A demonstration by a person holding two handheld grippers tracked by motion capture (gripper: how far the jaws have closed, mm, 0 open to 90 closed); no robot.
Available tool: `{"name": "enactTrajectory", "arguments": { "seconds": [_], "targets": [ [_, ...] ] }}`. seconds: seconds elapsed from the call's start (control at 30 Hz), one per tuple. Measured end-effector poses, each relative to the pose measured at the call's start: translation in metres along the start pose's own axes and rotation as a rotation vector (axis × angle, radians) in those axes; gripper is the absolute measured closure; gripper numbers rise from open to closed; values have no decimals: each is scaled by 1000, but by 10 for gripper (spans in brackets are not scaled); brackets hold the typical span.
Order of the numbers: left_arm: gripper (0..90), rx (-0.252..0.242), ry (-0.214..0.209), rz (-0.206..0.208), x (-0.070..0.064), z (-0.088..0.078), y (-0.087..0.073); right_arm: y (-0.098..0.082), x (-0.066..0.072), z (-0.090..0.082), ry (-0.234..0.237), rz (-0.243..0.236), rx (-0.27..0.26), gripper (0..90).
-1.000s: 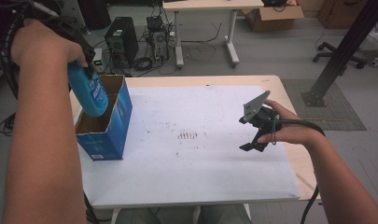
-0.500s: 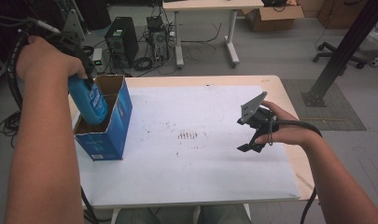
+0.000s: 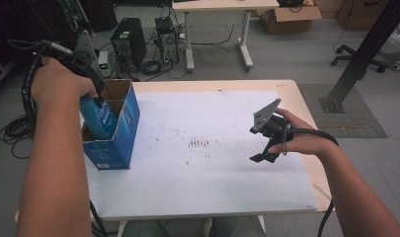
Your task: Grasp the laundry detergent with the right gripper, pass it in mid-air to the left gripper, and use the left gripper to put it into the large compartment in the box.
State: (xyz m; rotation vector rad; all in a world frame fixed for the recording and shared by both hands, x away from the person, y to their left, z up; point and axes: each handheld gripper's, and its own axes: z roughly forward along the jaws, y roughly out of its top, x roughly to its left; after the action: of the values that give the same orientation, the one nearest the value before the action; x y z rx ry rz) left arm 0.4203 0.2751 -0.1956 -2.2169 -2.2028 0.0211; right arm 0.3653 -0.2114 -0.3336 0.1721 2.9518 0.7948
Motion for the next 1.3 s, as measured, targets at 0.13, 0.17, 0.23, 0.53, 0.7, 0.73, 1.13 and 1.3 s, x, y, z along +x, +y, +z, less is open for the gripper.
{"name": "enactTrajectory", "arguments": {
  "seconds": [0.13, 0.17, 0.23, 0.53, 0.7, 0.73, 1.13, 1.3],
  "targets": [
    [385, 7, 1, 3, 0, 11, 2, 0, 1, 0, 0, 4, -2, 31],
    [385, 9, 3, 3, -1, 14, 2, 0, 1, 0, 0, 3, -2, 31],
    [385, 15, 7, 8, -1, 19, 3, 0, 1, 0, 1, 4, -3, 31],
    [385, 24, 12, 3, 3, 42, 5, 0, 0, 3, 12, 6, -2, 31],
    [385, 24, 7, 0, 4, 51, 7, -2, -2, 4, 12, 15, 0, 30],
    [385, 27, 9, 2, 4, 53, 7, -2, -1, 4, 14, 17, 0, 31],
    [384, 40, 14, 16, -2, 77, 10, -4, -1, 7, 18, 20, -2, 31],
    [384, 49, 14, 19, -2, 87, 10, -4, 0, 9, 20, 17, -4, 30]
  ]
}}
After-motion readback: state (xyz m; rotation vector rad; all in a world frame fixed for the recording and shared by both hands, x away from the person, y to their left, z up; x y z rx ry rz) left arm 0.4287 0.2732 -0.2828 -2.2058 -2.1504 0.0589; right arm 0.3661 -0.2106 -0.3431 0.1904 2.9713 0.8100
